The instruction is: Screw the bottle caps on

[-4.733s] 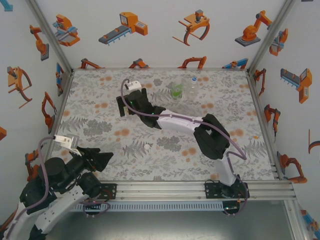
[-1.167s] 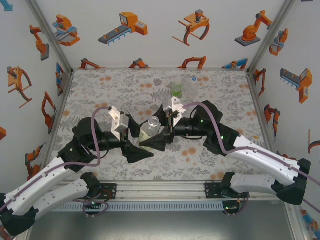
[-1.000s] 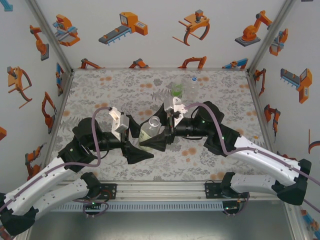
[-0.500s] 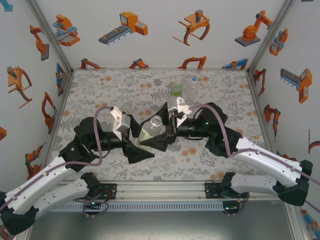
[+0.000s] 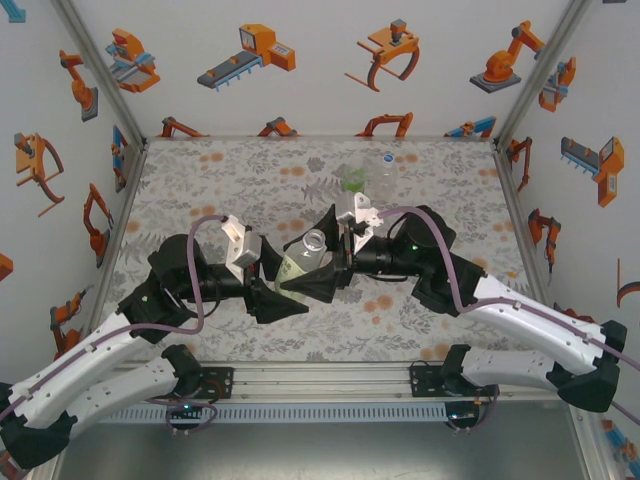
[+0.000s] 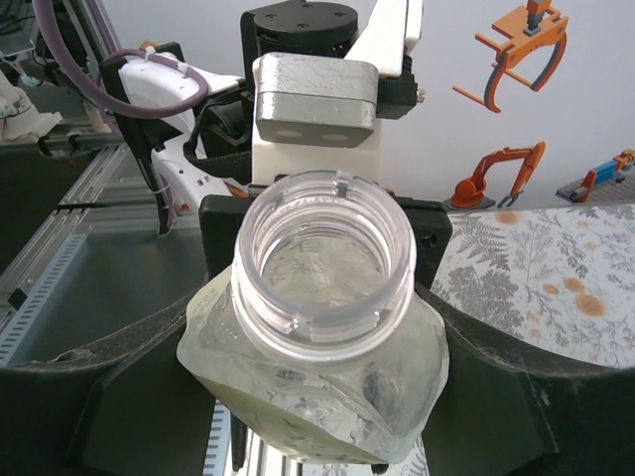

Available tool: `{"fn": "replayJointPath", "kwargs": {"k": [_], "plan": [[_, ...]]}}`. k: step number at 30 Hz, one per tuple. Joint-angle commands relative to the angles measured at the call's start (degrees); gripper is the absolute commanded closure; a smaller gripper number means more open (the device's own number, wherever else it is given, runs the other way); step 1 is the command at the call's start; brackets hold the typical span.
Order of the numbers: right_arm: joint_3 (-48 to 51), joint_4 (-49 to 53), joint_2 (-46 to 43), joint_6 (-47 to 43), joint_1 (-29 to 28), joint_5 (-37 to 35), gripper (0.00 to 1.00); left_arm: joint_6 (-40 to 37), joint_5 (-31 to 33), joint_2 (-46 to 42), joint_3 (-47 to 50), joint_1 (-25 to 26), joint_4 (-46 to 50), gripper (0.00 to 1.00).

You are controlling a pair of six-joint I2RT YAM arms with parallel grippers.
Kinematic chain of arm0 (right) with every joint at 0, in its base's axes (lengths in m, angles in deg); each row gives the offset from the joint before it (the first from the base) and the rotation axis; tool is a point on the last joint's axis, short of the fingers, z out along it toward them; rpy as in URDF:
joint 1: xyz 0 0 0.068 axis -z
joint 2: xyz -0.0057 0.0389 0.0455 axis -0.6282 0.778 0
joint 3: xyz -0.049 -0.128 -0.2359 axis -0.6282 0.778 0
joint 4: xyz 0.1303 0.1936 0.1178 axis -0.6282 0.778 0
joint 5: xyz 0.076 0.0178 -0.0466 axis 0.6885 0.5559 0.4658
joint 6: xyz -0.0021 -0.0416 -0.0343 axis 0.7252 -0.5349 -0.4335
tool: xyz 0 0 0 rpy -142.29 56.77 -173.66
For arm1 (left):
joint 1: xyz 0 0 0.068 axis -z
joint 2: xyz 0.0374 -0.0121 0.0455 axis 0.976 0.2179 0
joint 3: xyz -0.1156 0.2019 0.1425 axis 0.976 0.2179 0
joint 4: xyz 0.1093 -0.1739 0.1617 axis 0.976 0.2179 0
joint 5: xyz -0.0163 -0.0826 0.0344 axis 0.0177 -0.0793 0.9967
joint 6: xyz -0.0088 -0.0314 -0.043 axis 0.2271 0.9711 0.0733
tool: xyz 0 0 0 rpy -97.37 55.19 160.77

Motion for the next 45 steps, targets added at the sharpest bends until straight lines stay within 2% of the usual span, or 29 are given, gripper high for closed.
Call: {"fn": "replayJointPath", "kwargs": {"k": [1,3,7,14,22,28,35,45], "plan": [[0.02,0.80,-2.49,-0.81,-0.31,-3.45,0.46,-0.51,0.69,-0.28,-2.13,0.14,1.00,0.58],[0.18,2.08,-3.40,-1.80,-0.33,-5.31,0.36,-1.31,1.91,-0.55,-2.53,0.13,2.52,0.59],[-1.17,6.77,-4.85,-4.04,-0.36,-10.11,0.31,-2.97,6.68,-2.14,-3.21,0.13,6.62,0.67],[-1.22,13.54,-7.01,-5.88,-0.34,-19.04,0.32,-4.54,20.27,-6.63,-2.83,0.13,14.67,0.72],[2.22,14.98,-6.30,-1.40,-0.34,-23.31,0.42,-3.57,30.46,-12.60,-0.71,0.13,15.99,0.77],[4.16,19.05,-1.90,6.14,-0.98,-31.25,0.46,-2.02,32.46,-18.00,1.05,0.13,15.21,0.79],[4.18,25.09,7.71,21.21,-1.49,-40.21,0.55,-0.63,33.92,-21.87,0.62,0.12,18.35,0.82],[-5.68,39.02,24.78,31.68,-2.50,-41.88,0.60,1.27,34.83,-23.42,0.86,0.07,19.81,0.87]]}}
